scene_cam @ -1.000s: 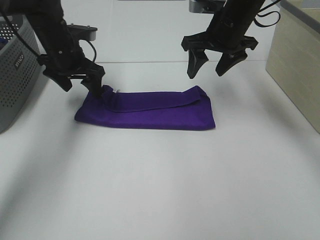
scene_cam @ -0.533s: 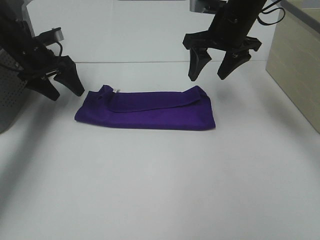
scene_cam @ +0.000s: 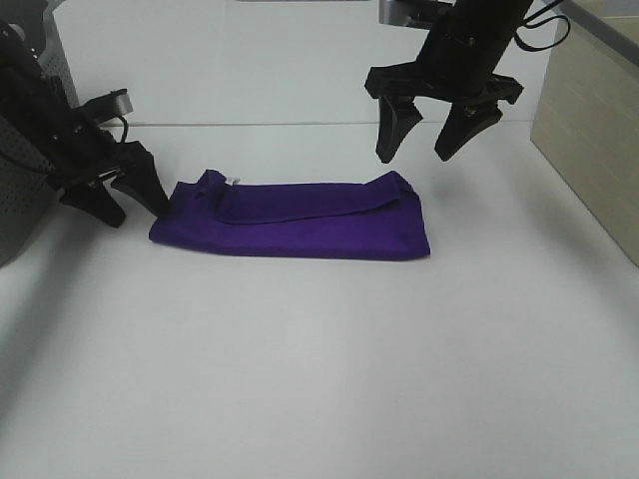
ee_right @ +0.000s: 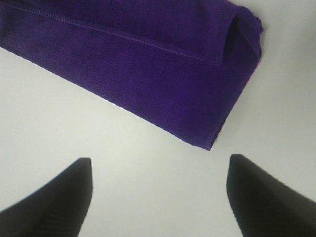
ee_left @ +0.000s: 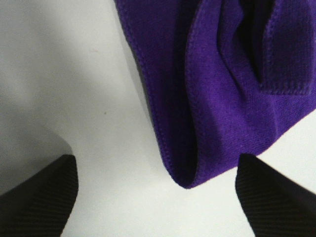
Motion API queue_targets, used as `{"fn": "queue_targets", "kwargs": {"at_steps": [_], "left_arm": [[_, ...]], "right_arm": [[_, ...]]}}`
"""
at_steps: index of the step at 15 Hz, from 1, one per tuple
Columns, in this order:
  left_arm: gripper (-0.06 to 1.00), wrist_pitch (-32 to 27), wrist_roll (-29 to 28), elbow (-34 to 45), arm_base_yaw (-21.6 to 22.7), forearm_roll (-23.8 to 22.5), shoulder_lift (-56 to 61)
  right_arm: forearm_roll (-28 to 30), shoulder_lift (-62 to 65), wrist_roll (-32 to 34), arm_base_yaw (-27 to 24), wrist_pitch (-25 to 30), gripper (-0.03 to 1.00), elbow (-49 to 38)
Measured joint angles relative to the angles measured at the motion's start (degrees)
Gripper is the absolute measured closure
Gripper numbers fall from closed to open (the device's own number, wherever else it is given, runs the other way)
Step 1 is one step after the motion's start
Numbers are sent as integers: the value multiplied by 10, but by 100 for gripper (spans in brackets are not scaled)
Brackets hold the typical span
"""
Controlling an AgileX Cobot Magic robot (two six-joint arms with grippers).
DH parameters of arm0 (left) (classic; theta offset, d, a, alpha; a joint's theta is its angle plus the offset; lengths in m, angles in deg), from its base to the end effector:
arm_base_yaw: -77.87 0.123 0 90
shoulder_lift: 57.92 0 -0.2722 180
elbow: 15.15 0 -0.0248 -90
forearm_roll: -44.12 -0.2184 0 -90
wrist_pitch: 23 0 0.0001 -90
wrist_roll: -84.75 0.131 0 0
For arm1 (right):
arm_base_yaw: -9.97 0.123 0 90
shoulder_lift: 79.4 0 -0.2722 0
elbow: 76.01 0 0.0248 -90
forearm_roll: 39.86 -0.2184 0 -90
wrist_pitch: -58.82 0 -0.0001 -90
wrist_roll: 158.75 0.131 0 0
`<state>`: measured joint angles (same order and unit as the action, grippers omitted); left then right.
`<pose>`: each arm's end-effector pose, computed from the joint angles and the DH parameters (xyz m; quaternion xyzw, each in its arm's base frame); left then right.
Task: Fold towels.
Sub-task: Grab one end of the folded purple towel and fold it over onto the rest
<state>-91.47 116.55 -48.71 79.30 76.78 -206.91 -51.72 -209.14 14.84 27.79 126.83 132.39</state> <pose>0.4420 -0.0548 0.0786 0.1431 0.9550 -0.2565 0.0424 0.3900 0.1516 0.1875 -0.1789 0.9745 0.1077 0.0820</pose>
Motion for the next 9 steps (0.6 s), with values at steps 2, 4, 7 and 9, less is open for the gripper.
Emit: {"fn": "queue_targets", "kwargs": {"at_steps": [2, 4, 7, 9], "left_arm": [[15, -1, 1, -3, 0, 9, -5], [15, -1, 0, -4, 0, 10, -5], [15, 18, -39, -4, 0, 16, -6], [15, 21, -54, -4, 0, 26, -6]], "right_arm": [[0, 0, 0, 0, 0, 22, 0], [0, 0, 2, 0, 0, 22, 0], [0, 0, 5, 0, 3, 22, 0], [-2, 0, 6, 0, 5, 22, 0]]}}
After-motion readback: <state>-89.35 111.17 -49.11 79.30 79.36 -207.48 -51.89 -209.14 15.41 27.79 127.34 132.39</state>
